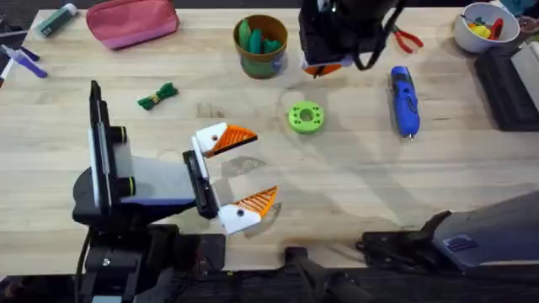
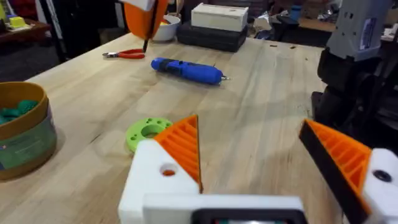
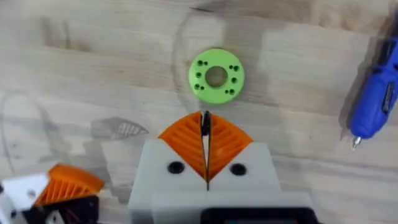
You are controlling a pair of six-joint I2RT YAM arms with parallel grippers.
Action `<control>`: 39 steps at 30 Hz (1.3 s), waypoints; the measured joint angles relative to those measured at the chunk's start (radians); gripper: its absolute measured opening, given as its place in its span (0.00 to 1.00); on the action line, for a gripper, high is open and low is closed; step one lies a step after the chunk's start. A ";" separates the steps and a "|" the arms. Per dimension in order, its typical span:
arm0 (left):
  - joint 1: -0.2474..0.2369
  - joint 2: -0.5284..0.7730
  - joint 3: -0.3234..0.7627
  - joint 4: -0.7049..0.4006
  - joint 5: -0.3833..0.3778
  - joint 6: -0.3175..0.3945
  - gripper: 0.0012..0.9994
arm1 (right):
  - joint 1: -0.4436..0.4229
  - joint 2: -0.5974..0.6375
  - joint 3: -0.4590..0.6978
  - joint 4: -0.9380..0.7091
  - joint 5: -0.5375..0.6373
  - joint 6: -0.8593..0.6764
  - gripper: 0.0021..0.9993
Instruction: Pick up the gripper from the table and insert it into the empty holder that is missing its gripper. Then pick up a screw, insert it into the mounting hole, and use the screwdriver to tighten it. Finally, clean up the table by picking up the vegetable and placing it into the bucket.
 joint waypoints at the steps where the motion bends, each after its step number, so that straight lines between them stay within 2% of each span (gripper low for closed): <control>1: 0.000 0.000 0.000 0.000 0.000 0.000 0.99 | 0.007 -0.015 0.000 0.004 -0.009 -0.028 0.00; 9: 0.000 0.000 0.000 0.000 0.000 0.000 0.99 | 0.025 -0.150 -0.005 -0.001 -0.051 -0.176 0.00; 13: 0.000 0.000 0.000 0.000 0.000 0.000 0.99 | 0.025 -0.204 -0.056 0.011 -0.053 -0.217 0.00; 19: 0.000 0.000 0.000 0.000 0.000 0.000 0.99 | 0.035 -0.203 -0.081 0.001 -0.148 -0.319 0.00; 25: 0.000 0.000 0.000 0.000 0.000 0.000 0.99 | 0.064 -0.201 -0.075 -0.063 -0.186 -0.377 0.00; 32: 0.000 0.000 0.000 0.000 0.000 0.000 0.99 | 0.103 -0.142 0.032 -0.185 -0.193 -0.400 0.00; 39: 0.000 0.000 0.000 0.000 0.000 0.000 0.99 | 0.195 -0.016 0.173 -0.244 -0.195 -0.451 0.00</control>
